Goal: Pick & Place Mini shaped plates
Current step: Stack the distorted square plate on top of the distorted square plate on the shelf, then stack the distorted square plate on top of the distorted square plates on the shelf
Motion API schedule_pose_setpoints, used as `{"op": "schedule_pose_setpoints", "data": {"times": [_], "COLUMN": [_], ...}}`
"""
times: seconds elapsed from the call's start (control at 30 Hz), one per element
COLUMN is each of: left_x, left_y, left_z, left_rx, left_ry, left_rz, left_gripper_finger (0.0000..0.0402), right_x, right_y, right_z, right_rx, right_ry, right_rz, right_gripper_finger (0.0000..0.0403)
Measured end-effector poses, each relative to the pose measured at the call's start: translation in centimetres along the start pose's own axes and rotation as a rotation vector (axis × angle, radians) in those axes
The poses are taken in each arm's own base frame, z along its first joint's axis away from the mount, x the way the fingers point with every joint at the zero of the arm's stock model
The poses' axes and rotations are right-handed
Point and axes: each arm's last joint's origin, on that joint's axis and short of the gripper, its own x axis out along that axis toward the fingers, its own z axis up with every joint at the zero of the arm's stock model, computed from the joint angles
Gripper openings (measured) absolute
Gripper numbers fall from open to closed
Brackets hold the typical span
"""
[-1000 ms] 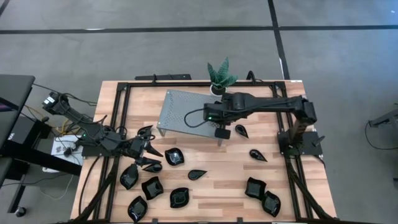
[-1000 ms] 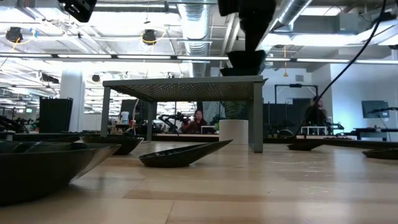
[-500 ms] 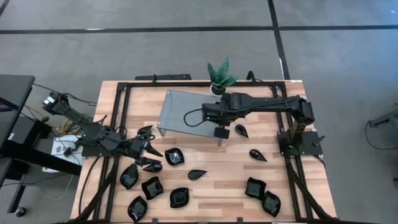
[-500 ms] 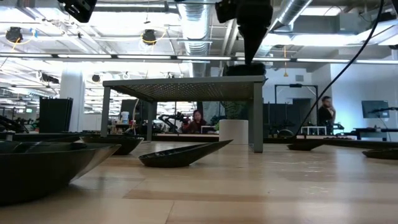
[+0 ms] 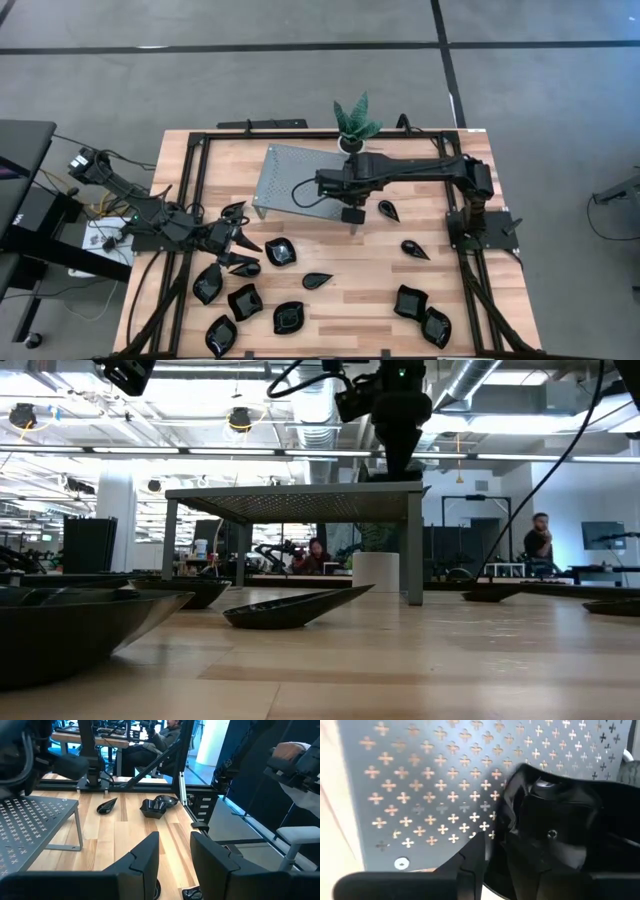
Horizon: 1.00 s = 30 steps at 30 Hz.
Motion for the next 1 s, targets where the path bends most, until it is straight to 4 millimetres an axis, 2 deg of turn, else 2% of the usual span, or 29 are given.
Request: {"op": "schedule_pose_setpoints", "data": {"times": [0.47, 0.6, 0.73, 0.83, 1.0], "left_x": [0.0, 0.0, 0.0, 0.0, 0.0], "left_y": [0.0, 0.0, 0.0, 0.0, 0.0], "left_z": [0.0, 0.0, 0.0, 0.0, 0.0], "left_rx": [0.0, 0.0, 0.0, 0.0, 0.0], "left_ry": [0.0, 0.0, 0.0, 0.0, 0.0], "left_rz": [0.0, 0.0, 0.0, 0.0, 0.0], "left_gripper_finger": [0.0113, 0.0113, 0.0113, 0.0113, 0.0113], "right_x": [-2.5, -4.1, -6.4, -8.5, -11.1], "right_y": [1.5, 2.2, 3.0, 4.2, 7.9], "right_z": [0.2, 0.1, -0.3, -1.3, -3.2], "right_rx": [-0.049, -0.064, 0.009, 0.051, 0.094], "right_ry": [-0.085, -0.119, -0.139, -0.141, -0.17], "right_rz": [0.061, 0.062, 0.081, 0.093, 0.158], "right_gripper_finger": [0.0071, 0.007, 0.007, 0.007, 0.007]}}
